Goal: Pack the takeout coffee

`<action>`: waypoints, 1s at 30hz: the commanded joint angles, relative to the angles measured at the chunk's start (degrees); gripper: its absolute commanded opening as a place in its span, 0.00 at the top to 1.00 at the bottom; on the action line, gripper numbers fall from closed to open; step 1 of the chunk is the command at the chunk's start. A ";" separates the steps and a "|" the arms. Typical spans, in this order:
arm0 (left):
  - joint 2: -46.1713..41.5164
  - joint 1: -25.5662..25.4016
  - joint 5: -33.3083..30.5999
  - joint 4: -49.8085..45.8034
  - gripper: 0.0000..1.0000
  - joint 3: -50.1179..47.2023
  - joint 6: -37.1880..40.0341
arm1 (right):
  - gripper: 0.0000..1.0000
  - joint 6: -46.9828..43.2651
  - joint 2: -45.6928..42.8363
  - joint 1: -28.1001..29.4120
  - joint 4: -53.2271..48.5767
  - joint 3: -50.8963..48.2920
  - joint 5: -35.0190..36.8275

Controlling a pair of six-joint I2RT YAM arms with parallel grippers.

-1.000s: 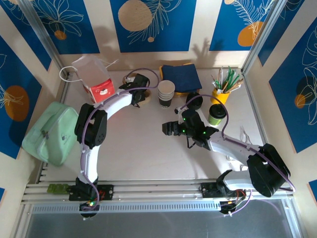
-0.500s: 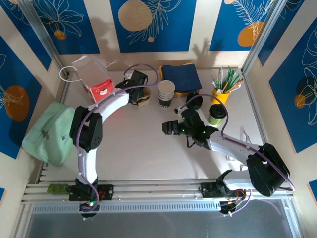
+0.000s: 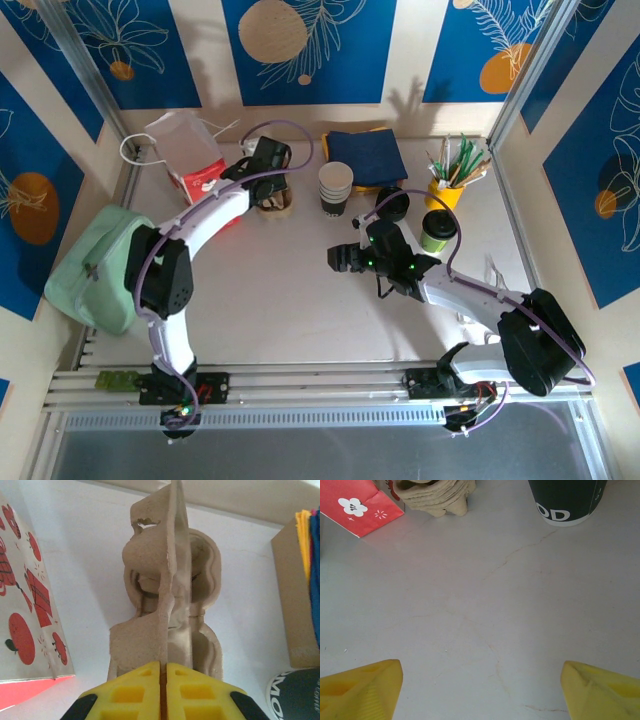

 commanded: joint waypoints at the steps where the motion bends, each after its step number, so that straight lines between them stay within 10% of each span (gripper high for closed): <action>1: -3.33 0.59 1.65 1.19 0.91 -1.26 1.15 | 0.17 -0.28 -0.03 -0.21 -0.43 1.24 0.83; 17: -17.10 0.62 14.30 -2.28 1.00 -6.63 1.99 | 0.17 -1.43 -8.99 -3.16 2.21 -2.58 -8.85; 30: -38.02 0.63 34.11 -7.57 1.00 -19.83 3.63 | 0.17 -10.92 -18.88 -3.79 -21.48 13.58 -18.49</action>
